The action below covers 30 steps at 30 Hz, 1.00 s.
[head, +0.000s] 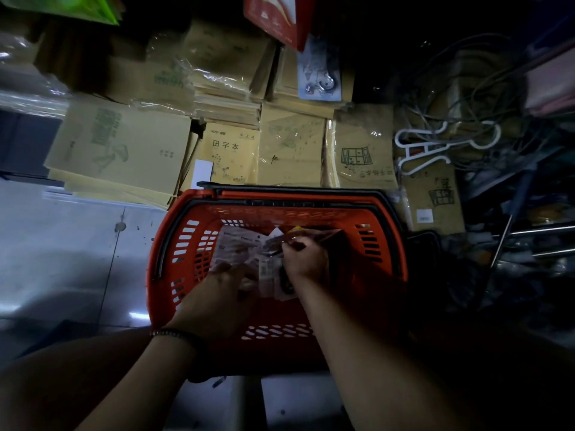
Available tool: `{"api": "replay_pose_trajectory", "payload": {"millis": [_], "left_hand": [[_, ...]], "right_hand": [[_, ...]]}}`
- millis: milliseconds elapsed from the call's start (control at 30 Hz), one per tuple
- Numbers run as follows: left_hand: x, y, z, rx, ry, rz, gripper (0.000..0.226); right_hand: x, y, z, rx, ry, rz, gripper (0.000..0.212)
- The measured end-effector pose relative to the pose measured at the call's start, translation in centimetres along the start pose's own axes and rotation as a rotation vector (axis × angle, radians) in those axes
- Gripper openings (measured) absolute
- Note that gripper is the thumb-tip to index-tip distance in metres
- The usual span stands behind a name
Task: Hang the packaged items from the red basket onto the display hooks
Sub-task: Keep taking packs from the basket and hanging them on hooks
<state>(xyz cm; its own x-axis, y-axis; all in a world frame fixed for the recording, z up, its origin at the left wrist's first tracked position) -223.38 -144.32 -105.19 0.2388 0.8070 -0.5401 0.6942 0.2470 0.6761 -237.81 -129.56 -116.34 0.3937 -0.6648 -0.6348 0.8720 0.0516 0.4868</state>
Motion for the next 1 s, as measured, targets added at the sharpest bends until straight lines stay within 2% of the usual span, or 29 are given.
{"api": "replay_pose_trajectory", "payload": {"millis": [100, 200, 267, 333, 400, 467, 533, 567, 633, 733, 833, 1000], "left_hand": [[-1.5, 0.0, 1.2, -0.083, 0.050, -0.076, 0.035], [-2.4, 0.3, 2.8, -0.184, 0.131, -0.164, 0.045], [-2.0, 0.5, 4.4, -0.266, 0.209, -0.190, 0.051], [-2.0, 1.0, 5.2, -0.303, 0.367, -0.221, 0.063], [-2.4, 1.6, 5.1, -0.303, 0.597, -0.247, 0.063], [-2.0, 2.5, 3.4, -0.291, 0.914, -0.124, 0.057], [-1.2, 4.1, 0.2, -0.202, 1.248, 0.081, 0.069], [-1.3, 5.2, -0.9, -0.161, 1.347, 0.124, 0.073], [-2.3, 7.2, -2.5, -0.125, 1.482, 0.102, 0.064], [-4.0, 10.9, -5.6, 0.028, 1.510, 0.092, 0.036], [-6.9, 14.1, -8.1, 0.184, 1.436, -0.072, 0.038], [-11.4, 19.3, -11.4, 0.293, 1.359, -0.300, 0.051]], "right_hand": [[-1.5, 2.8, 1.1, -0.045, 0.002, -0.006, 0.012], [-3.7, 5.9, 2.2, -0.068, -0.119, -0.033, 0.004], [-5.4, 8.1, 3.6, -0.144, -0.192, -0.040, 0.006], [-7.1, 10.2, 5.0, -0.242, -0.249, -0.020, 0.011], [-8.7, 12.0, 6.6, -0.333, -0.291, 0.011, 0.018], [-10.4, 13.7, 7.9, -0.413, -0.321, 0.043, 0.022], [-12.4, 15.5, 9.4, -0.504, -0.352, 0.065, 0.011], [-13.4, 16.4, 10.2, -0.558, -0.379, 0.074, 0.006], [-15.4, 18.3, 11.8, -0.665, -0.417, 0.104, 0.006], [-17.8, 21.2, 14.1, -0.783, -0.397, 0.170, 0.009], [-19.9, 23.0, 15.9, -0.824, -0.365, 0.233, 0.015], [-24.5, 25.1, 19.2, -0.905, -0.306, 0.244, 0.022]]}}
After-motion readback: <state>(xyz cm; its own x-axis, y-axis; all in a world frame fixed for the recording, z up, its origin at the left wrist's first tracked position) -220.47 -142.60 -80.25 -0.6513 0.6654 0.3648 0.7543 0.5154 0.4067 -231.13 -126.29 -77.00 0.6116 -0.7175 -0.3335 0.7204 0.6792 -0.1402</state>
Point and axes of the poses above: each hand's wrist, its own y-axis away from the middle knuckle, its own x-axis out of the palm, z = x × y, the point moved 10 cm from there along -y, towards the middle knuckle, and after that the axes turned 5 degrees about -x, right-handed, at the moved point
